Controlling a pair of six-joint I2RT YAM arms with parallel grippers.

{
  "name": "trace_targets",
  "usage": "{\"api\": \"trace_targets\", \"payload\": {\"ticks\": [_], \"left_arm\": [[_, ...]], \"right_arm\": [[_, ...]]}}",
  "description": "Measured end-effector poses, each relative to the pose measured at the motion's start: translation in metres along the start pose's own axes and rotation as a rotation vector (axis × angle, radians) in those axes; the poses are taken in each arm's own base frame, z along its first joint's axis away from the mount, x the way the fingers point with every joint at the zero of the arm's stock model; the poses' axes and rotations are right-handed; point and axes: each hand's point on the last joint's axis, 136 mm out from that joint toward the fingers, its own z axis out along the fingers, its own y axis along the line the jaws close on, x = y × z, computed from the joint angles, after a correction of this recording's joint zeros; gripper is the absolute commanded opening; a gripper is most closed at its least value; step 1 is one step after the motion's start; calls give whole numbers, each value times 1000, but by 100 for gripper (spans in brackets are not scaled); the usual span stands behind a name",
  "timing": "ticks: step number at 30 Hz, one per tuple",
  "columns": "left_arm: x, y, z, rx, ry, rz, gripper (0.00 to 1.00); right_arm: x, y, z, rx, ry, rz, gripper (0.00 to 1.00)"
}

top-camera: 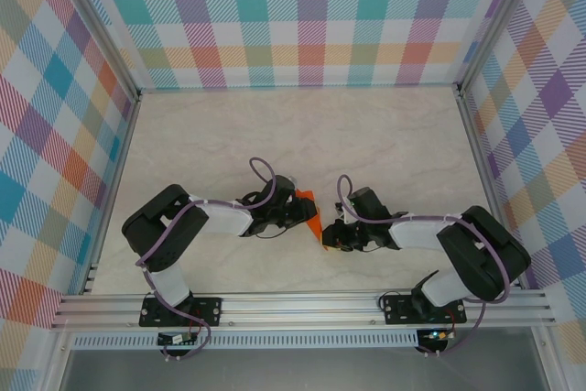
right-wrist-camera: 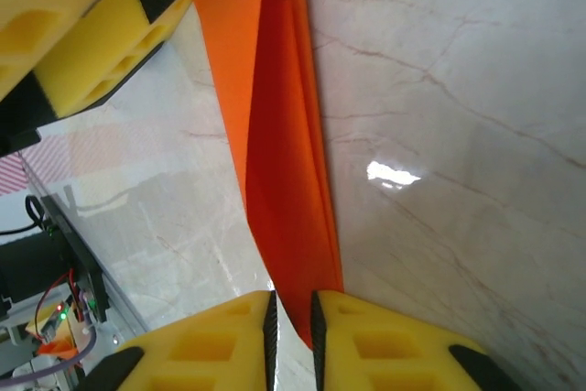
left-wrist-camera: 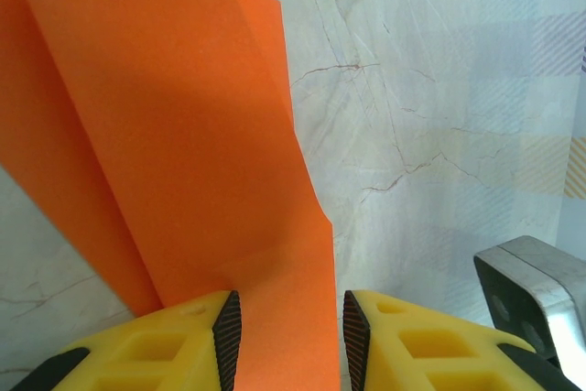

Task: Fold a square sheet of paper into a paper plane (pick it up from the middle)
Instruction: Fold the wing for the fifth time at the center of the table.

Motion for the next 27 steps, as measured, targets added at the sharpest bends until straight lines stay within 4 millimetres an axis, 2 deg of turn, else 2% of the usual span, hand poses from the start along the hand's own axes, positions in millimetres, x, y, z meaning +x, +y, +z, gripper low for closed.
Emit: {"api": "trace_targets", "payload": {"ticks": [8, 13, 20, 27], "left_arm": [[1, 0, 1, -4, 8, -1, 37], [1, -1, 1, -4, 10, -1, 37], [1, 0, 1, -11, 14, -3, 37], [1, 0, 2, -14, 17, -2, 37]], "right_arm": [[-1, -4, -5, 48, -6, -25, 25], [0, -7, -2, 64, 19, -17, 17], [0, -11, -1, 84, 33, 3, 13], [-2, -9, -4, 93, 17, -4, 17]]}}
